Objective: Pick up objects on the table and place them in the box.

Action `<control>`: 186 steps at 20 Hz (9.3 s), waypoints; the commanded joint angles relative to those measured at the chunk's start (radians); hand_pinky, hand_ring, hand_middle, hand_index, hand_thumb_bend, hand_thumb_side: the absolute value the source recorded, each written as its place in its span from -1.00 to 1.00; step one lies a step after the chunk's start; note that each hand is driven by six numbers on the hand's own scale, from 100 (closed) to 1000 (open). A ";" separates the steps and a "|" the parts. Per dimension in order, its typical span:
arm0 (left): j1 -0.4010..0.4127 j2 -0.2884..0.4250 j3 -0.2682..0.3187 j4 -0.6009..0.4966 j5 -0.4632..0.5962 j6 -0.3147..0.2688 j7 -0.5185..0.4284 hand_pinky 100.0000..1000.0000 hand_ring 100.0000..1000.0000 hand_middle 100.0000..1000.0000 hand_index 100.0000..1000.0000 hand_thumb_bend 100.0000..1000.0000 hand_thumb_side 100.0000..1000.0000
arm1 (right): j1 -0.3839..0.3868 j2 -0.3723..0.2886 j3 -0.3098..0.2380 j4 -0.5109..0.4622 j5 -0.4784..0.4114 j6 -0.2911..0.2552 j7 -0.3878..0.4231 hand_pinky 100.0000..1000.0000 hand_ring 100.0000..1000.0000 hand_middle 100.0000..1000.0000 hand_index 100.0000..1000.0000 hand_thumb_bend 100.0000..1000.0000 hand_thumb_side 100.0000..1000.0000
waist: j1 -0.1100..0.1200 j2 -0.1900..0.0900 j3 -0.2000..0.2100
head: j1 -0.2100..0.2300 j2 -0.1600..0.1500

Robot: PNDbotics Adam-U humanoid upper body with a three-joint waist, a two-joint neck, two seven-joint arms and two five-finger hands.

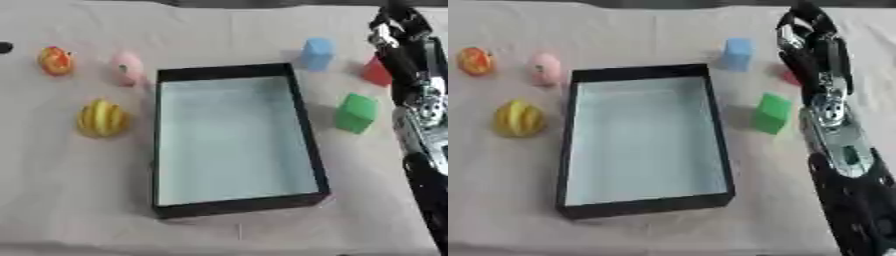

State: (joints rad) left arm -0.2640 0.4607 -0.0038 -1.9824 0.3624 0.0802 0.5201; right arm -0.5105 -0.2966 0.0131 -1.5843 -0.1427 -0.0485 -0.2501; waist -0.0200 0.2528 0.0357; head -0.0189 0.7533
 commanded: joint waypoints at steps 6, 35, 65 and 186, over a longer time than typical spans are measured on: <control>-0.010 0.024 0.004 -0.014 0.000 -0.002 -0.001 0.10 0.60 0.53 0.44 -0.68 0.55 | -0.014 -0.017 0.000 -0.022 0.002 0.000 0.002 0.56 0.56 0.59 0.70 -0.93 -0.44 | 0.002 -0.024 0.003 | 0.001 -0.014; 0.008 0.050 0.004 -0.002 -0.009 0.000 -0.001 0.10 0.60 0.53 0.43 -0.68 0.56 | -0.298 -0.582 0.281 0.013 -0.068 0.380 0.307 0.64 0.68 0.68 0.80 -0.24 -0.41 | -0.029 -0.038 -0.009 | 0.024 -0.004; 0.004 0.049 0.000 -0.009 -0.011 0.002 -0.004 0.10 0.60 0.53 0.42 -0.68 0.55 | -0.181 -0.738 0.412 -0.107 0.300 0.455 0.783 0.64 0.61 0.55 0.72 0.03 -0.44 | -0.032 -0.024 0.007 | 0.018 0.005; 0.004 0.053 -0.019 -0.011 -0.001 0.012 -0.041 0.10 0.58 0.54 0.41 -0.71 0.56 | -0.345 -0.528 0.441 -0.169 0.444 0.405 0.770 0.64 0.64 0.60 0.78 -0.10 -0.72 | -0.032 -0.025 0.000 | 0.032 0.006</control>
State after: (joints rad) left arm -0.2550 0.4864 -0.0339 -1.9766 0.3645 0.0967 0.4778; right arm -0.8437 -0.7648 0.5009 -1.7399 0.3085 0.3528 0.5444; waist -0.0542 0.2501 0.0368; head 0.0091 0.7637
